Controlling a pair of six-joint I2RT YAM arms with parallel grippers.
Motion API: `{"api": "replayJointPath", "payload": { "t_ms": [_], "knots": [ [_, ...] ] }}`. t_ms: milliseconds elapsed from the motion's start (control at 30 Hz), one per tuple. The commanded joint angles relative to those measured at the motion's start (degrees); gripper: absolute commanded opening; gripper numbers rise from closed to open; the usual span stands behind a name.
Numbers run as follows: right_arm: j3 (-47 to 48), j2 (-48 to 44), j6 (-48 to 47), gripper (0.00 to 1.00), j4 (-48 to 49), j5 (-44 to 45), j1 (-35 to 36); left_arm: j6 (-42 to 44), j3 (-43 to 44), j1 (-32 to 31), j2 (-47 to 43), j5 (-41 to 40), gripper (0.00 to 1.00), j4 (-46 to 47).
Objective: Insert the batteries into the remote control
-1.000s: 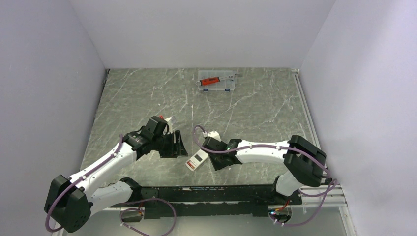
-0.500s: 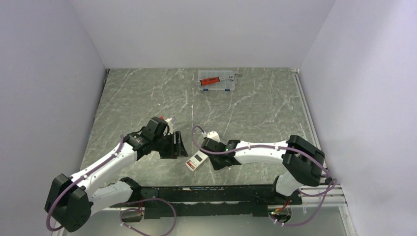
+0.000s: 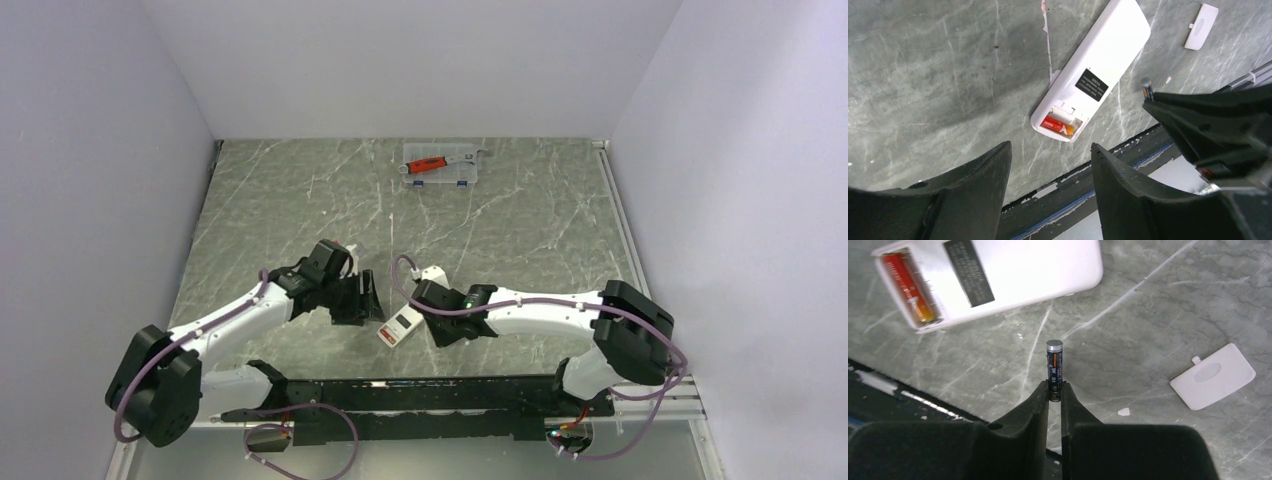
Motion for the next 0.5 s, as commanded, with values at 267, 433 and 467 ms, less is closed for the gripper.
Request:
{"api": "replayJointPath", "payload": {
  "t_ms": [267, 433, 467],
  "knots": [
    [3.09, -3.75, -4.11, 0.03, 0.47, -4.2, 1.94, -0.06, -1.21, -0.14, 7.23, 3.98, 0.61, 10.67],
    [3.27, -3.7, -4.49, 0.03, 0.45, -4.59, 2.12, 0.03, -1.77, -0.1, 9.92, 5.57, 0.53, 13.27],
    [3.34, -3.6, -4.62, 0.03, 0.46, -4.67, 2.23, 0.07, -1.94, -0.1, 10.29, 5.93, 0.51, 13.76]
  ]
}}
